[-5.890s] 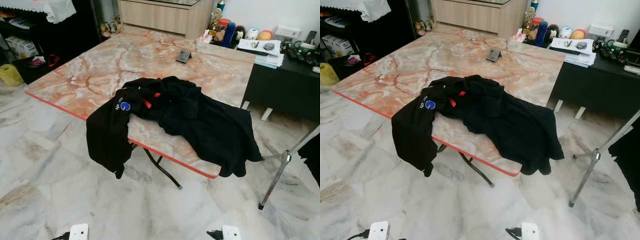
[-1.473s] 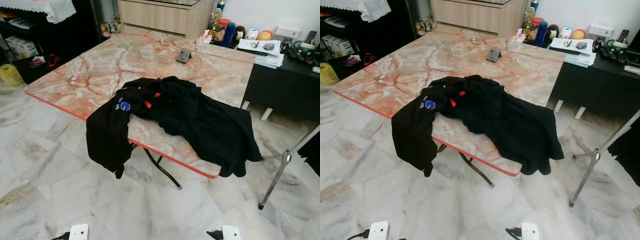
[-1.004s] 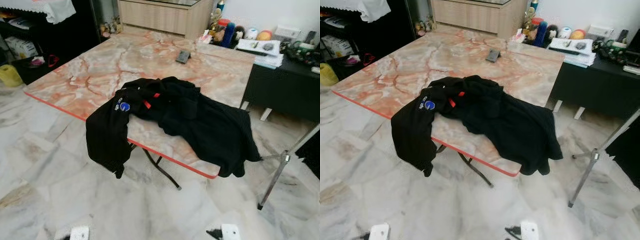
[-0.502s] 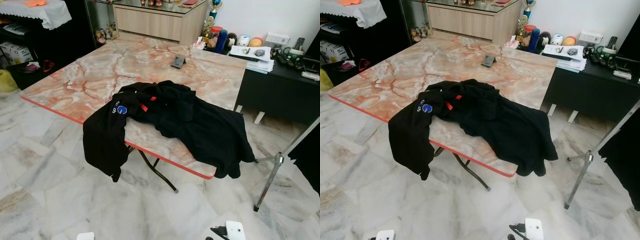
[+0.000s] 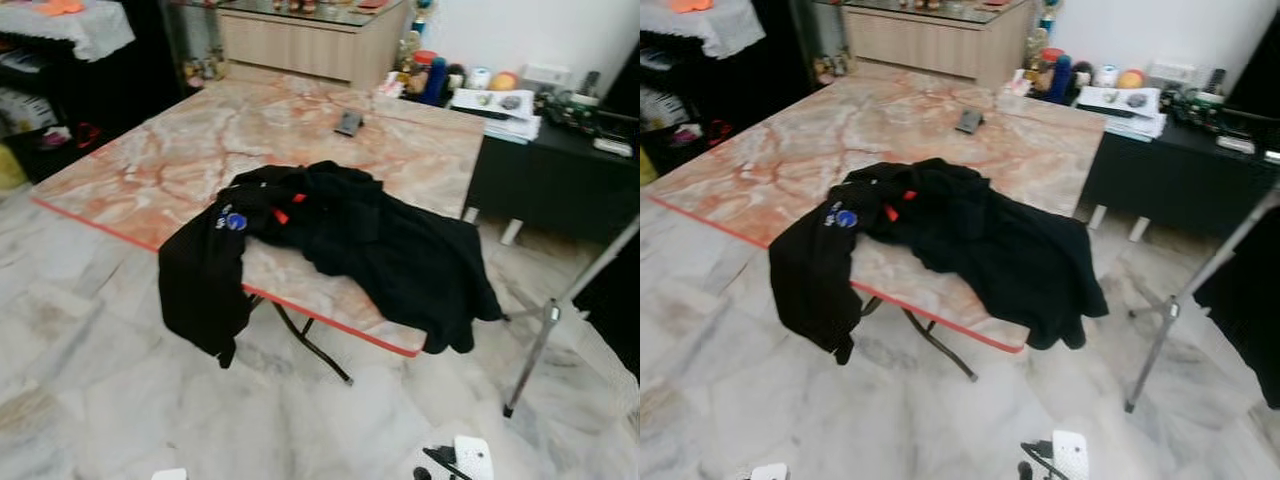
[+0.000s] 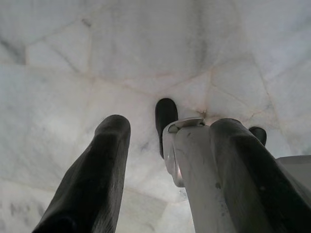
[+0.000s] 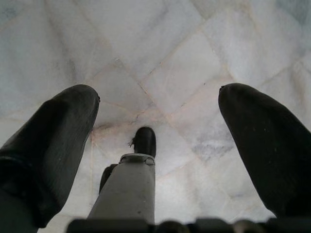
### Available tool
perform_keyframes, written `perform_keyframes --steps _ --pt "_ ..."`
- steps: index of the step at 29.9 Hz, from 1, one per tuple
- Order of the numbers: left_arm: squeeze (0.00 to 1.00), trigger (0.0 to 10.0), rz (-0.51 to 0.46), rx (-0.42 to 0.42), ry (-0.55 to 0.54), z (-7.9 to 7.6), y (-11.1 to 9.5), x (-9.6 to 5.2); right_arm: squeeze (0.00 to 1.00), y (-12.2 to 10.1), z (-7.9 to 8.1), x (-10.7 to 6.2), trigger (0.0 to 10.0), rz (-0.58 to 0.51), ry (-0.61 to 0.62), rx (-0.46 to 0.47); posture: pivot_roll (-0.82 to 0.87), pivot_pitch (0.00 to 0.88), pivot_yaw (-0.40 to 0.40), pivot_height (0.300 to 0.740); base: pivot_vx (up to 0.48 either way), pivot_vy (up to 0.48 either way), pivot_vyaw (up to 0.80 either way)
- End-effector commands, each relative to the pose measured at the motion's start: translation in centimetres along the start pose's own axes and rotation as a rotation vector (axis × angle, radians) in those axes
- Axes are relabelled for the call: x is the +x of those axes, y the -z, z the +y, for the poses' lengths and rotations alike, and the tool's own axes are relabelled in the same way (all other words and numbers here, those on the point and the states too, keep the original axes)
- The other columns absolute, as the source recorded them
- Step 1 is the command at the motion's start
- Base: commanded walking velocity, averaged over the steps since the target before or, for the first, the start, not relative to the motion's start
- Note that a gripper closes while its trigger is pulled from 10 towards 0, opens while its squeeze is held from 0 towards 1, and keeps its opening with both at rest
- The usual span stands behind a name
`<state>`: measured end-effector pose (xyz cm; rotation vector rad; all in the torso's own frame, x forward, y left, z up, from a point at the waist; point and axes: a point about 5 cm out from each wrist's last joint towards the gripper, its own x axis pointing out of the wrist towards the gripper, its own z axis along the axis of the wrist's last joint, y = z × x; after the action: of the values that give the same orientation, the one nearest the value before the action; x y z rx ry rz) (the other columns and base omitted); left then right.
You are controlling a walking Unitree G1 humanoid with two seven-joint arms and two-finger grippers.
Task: Hang hanger
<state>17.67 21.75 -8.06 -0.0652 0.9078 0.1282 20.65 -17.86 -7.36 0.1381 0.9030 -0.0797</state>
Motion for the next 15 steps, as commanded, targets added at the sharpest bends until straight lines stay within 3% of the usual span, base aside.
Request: perform_keyframes --steps 1,8,15 --pt "0.0 10.0 0.015 -0.005 -0.006 0.0 0.5 -0.1 0.0 0.6 0.2 0.0 10.0 0.028 0.004 0.006 0.02 0.119 -0.039 0.74 0.0 0.0 -0.78" --pt "0.0 10.0 0.019 -0.006 -0.002 -0.2 0.7 -0.1 0.0 0.9 0.7 0.0 10.0 0.027 0.005 0.01 0.02 0.126 -0.035 0.74 0.0 0.0 -0.77" --pt "0.0 10.0 0.021 0.031 0.002 -0.3 0.5 -0.1 0.0 1.0 -1.3 -0.4 10.0 0.004 0.04 0.028 0.01 0.133 -0.033 0.74 0.0 -0.036 0.0"
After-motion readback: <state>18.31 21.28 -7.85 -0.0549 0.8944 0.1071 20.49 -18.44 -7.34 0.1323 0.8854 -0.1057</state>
